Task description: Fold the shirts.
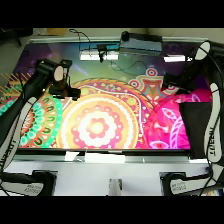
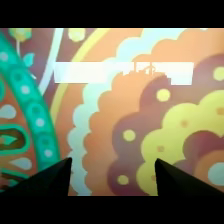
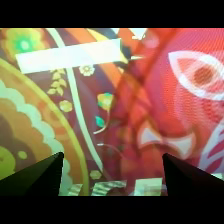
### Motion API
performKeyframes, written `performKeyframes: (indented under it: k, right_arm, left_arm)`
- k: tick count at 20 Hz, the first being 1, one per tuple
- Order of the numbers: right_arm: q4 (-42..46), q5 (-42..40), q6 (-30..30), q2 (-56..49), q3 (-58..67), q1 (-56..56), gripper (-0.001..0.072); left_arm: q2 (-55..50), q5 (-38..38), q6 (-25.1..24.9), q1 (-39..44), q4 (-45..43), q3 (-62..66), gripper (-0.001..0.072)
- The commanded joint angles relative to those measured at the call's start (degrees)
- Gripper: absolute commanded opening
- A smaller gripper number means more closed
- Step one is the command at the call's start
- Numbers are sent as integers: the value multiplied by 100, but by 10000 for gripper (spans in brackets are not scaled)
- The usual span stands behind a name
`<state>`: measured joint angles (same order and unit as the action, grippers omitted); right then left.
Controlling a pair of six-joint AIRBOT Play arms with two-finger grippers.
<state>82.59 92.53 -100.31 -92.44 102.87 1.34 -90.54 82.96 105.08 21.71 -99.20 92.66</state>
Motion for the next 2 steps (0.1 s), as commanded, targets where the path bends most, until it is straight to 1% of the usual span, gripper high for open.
performKeyframes:
  k: [1, 2]
  right_arm:
    - [0, 2, -2, 0, 4, -7, 691]
    - [0, 2, 0, 0, 4, -7, 691]
  left_arm:
    - [-4, 0, 2, 4, 0, -2, 613]
    - [-4, 0, 2, 4, 2, -2, 613]
